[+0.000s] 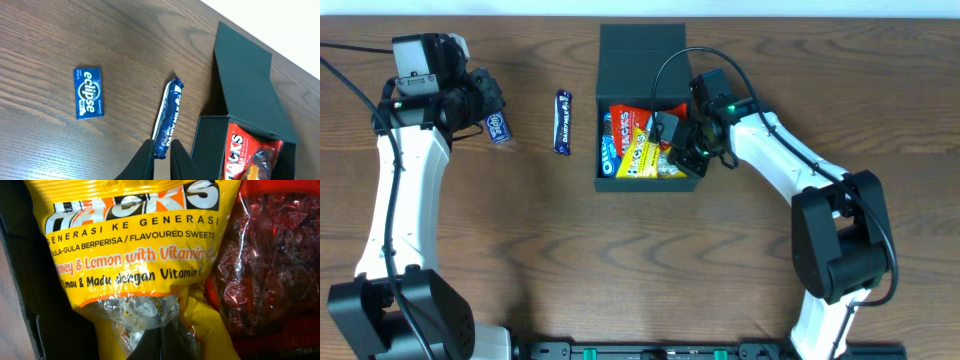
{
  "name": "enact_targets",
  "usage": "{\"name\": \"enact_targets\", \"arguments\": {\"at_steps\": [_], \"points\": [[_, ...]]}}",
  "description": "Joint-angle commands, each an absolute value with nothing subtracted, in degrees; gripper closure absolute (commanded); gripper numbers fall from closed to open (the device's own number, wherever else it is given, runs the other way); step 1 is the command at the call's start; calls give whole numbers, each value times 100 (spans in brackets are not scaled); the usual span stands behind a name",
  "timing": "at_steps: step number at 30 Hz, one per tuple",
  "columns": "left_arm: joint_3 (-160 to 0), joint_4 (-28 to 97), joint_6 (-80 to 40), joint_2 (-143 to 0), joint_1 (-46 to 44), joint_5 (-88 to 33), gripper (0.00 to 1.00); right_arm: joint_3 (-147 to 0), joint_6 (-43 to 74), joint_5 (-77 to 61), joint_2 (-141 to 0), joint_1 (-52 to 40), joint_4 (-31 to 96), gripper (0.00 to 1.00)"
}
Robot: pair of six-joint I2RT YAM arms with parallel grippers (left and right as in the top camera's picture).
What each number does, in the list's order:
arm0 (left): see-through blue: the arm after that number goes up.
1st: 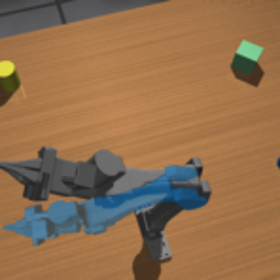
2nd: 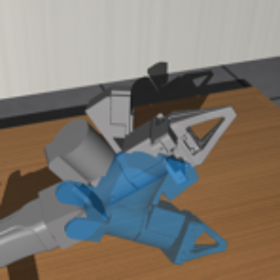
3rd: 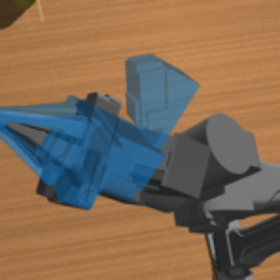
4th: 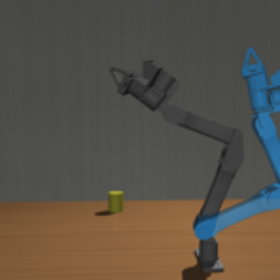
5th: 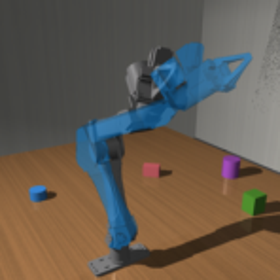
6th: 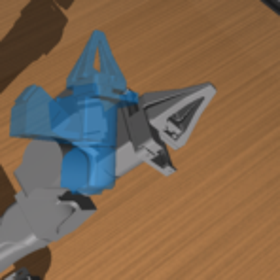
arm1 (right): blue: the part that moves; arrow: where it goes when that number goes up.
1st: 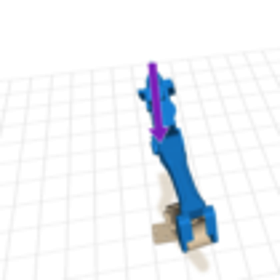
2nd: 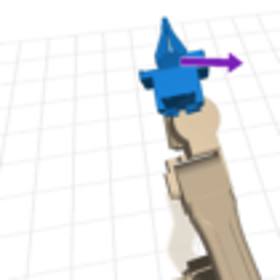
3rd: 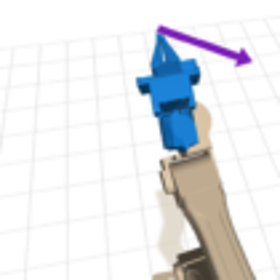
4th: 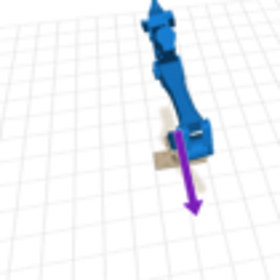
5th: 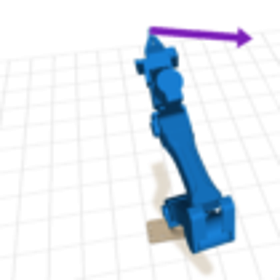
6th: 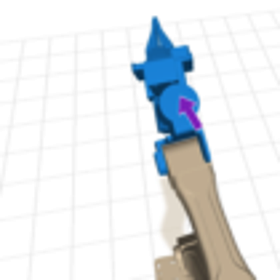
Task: Pack container
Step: 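Push the yellow Hacks bag down into the box with the right gripper, then withdraw right gripper up and out of the box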
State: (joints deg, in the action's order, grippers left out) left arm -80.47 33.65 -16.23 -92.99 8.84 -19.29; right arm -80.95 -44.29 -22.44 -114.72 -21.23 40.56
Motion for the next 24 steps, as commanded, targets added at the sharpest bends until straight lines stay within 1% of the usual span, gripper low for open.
{"name": "enact_targets", "arguments": {"at_steps": [1,8,15,18,19,20,21,22,24], "points": [[-8128,3389,-1520,-9170,904,-1907,88,-8099,-4362,-1863,-11681,-2108,4073,99],[-8128,3514,-1463,-9170,897,-1643,87,-8101,-4257,-2281,-10873,-2106,3983,99],[-8128,3559,-1164,-9185,895,-1566,87,-8101,-3148,-2425,-9854,-2027,2934,99],[-8128,3629,-1153,-9223,895,-1144,87,-8101,-2825,-2425,-9529,-1929,2512,98],[-8128,3638,-1151,-9251,895,-1022,87,-8101,-2733,-2425,-9439,-1881,2405,95],[-8125,3638,-1142,-9255,893,-1002,87,-8101,-2665,-2425,-9373,-1841,2338,86],[-8125,3623,-1035,-9297,882,-1009,86,-8101,-2596,-2429,-9288,-1774,2255,65],[-8125,3616,-1007,-9334,854,-1000,86,-8101,-2547,-2429,-9238,-1732,2206,60],[-8125,3594,-873,-9426,766,-1009,83,-8101,-2523,-2449,-9168,-1660,2154,41]]}}
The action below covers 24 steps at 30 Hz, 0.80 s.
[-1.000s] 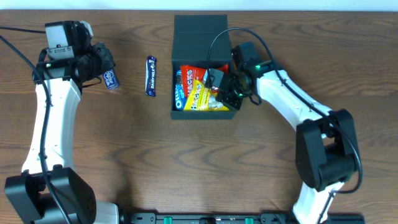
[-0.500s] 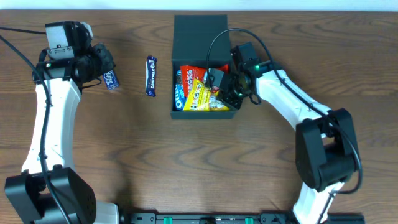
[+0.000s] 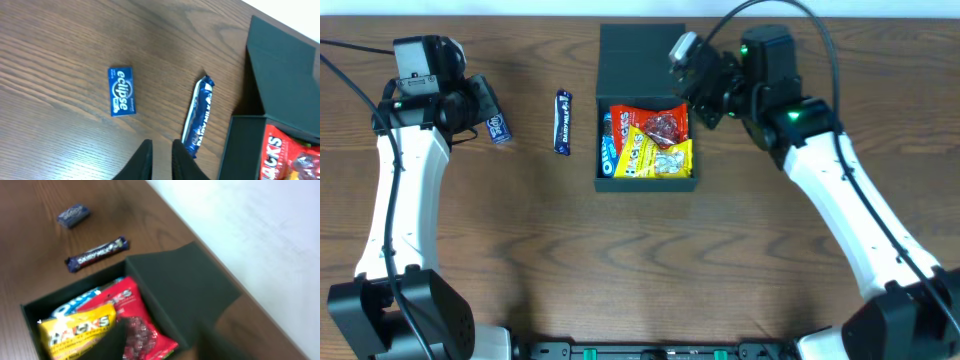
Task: Pack container
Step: 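Withdraw right gripper up and out of the box, then grasp the blue Dairy Milk bar with the left gripper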
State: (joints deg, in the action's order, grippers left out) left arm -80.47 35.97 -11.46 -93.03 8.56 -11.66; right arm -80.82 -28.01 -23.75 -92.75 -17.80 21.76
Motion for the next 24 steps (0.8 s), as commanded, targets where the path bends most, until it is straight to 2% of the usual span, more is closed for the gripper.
{"name": "enact_targets", "arguments": {"at_steps": [1,3,6,7,10,12,15,19,24], "points": [[-8125,3594,-773,-9507,683,-1004,81,-8101,-2526,-2467,-9137,-1634,2139,27],[-8125,3590,-644,-9629,550,-991,81,-8101,-2523,-2521,-9100,-1601,2130,23],[-8125,3538,-486,-9915,248,-832,80,-8101,-2523,-2740,-9085,-1581,2121,3],[-8125,3529,-484,-10009,154,-709,80,-8101,-2521,-2788,-9083,-1579,2123,1],[-8125,3509,-462,-10269,-54,-534,78,-8101,-2414,-2814,-9083,-1579,2121,1],[-8125,3474,-462,-10438,-163,-550,73,-8101,-2401,-2814,-9083,-1577,2123,1],[-8125,3347,-364,-10696,-351,-563,64,-8101,-2401,-2812,-9083,-1577,2119,1],[-8125,3015,-102,-11041,-633,-410,49,-8101,-2403,-2812,-9083,-1577,2119,1],[-8125,2744,-99,-11380,-716,-99,45,-8101,-2401,-2812,-9083,-1577,2128,1]]}}
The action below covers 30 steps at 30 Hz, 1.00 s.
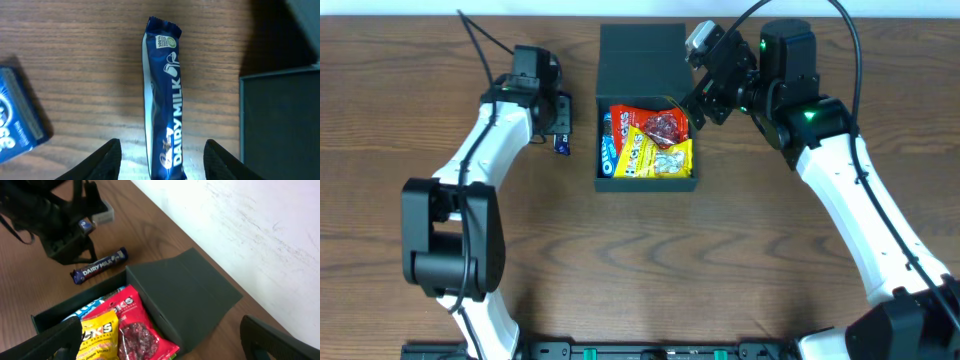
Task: Pack container
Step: 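Grasp the blue Dairy Milk bar with the left gripper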
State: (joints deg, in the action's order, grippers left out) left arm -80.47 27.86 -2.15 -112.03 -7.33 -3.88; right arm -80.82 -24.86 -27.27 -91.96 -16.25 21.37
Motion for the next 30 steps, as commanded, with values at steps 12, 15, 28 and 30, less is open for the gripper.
{"name": "enact_targets", "arguments": {"at_steps": [12,15,28,30], "points": [[-8125,2499,-102,-11848,-718,-104,43,-8101,-2403,-2810,-9085,-1577,2137,1],[-8125,2475,-99,-11931,-718,-104,42,-8101,-2403,-2810,-9085,-1577,2137,1],[-8125,2497,-62,-12138,-718,-84,61,-8101,-2403,-2808,-9085,-1577,2143,1],[-8125,2530,-62,-12138,-718,-84,70,-8101,-2403,-2810,-9085,-1577,2143,1]]}}
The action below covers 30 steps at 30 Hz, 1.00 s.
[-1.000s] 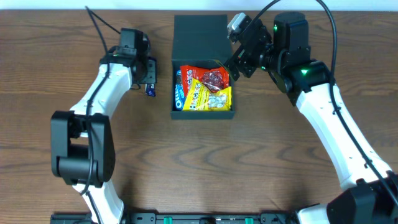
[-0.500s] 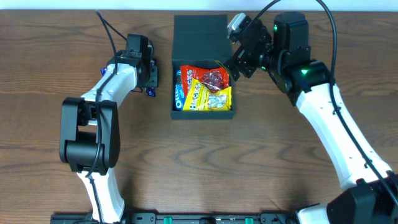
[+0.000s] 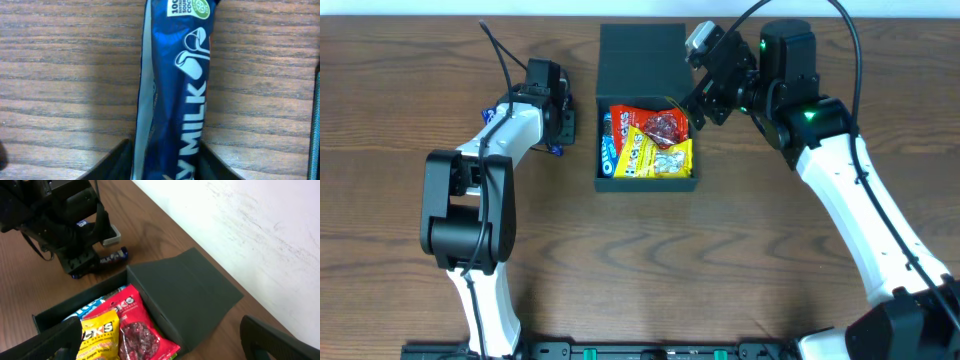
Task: Pack container
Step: 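Grasp the blue Dairy Milk bar with the left gripper, then carry the Dairy Milk bar right and lower it into the box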
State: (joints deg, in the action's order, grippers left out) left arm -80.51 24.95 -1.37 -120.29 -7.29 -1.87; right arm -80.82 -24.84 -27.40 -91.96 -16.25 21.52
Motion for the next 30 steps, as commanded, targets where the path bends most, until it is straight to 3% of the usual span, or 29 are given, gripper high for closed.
{"name": "enact_targets", "arguments": {"at_steps": [1,10,30], "points": [[-8125,2550,-64,-12138,-718,-84,73,-8101,-2401,-2810,-9085,-1577,2143,1],[-8130,2797,-84,-12112,-718,-84,83,-8101,-2399,-2812,-8739,-1577,2449,1],[-8204,2954,-84,-11413,-718,-110,85,-8101,-2185,-2724,-6711,-1557,6497,1]]}}
